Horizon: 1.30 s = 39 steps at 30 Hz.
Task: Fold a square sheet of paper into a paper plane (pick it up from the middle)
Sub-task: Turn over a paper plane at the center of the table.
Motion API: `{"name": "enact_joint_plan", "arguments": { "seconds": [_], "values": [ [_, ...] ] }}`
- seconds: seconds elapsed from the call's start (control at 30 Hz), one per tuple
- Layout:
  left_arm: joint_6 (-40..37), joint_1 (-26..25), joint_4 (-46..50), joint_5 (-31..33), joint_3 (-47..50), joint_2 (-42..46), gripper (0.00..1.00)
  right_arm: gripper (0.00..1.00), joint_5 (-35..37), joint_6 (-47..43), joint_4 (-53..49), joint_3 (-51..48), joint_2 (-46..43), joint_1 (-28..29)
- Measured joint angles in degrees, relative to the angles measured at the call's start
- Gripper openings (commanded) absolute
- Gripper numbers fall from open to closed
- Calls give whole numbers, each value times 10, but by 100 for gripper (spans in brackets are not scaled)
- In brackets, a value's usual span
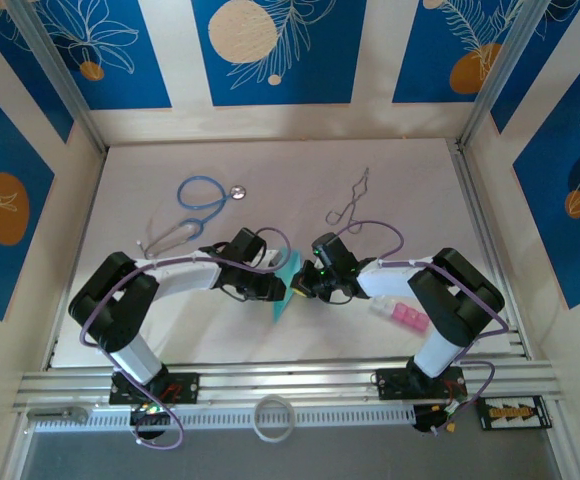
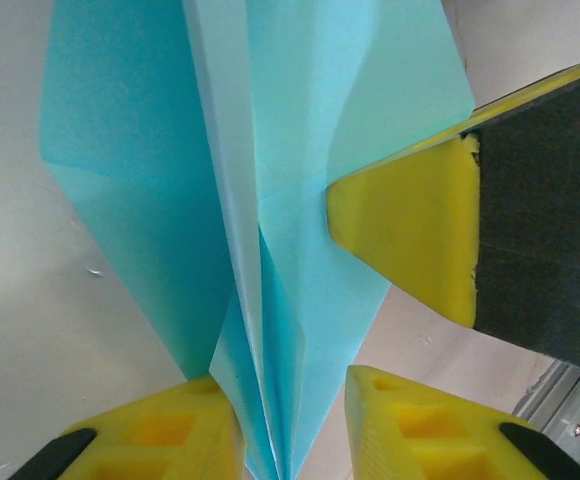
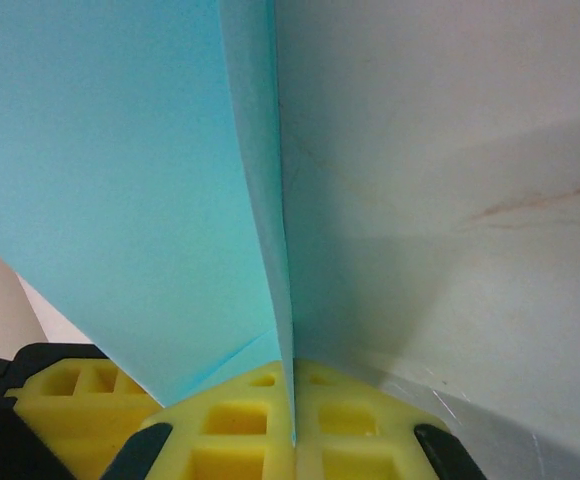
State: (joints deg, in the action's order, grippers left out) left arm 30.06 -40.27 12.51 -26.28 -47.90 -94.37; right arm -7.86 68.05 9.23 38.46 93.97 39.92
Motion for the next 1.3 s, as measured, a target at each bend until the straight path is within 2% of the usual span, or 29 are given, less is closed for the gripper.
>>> {"name": "enact_joint_plan", "arguments": {
  "seconds": [0.73, 1.03, 1.17, 1.3],
  "values": [
    [-7, -9, 5, 22, -33, -38, 24, 1, -1, 0, 2, 0, 0, 0],
    [-17, -11, 22, 40, -46, -56, 12, 3, -1, 0, 3, 0, 0, -2],
    [-21, -12, 31, 46, -51, -56, 6, 8, -1, 0, 3, 0, 0, -2],
    [-21, -13, 43, 68, -55, -55, 2, 19, 0, -4, -3, 0, -3, -3]
  ]
}}
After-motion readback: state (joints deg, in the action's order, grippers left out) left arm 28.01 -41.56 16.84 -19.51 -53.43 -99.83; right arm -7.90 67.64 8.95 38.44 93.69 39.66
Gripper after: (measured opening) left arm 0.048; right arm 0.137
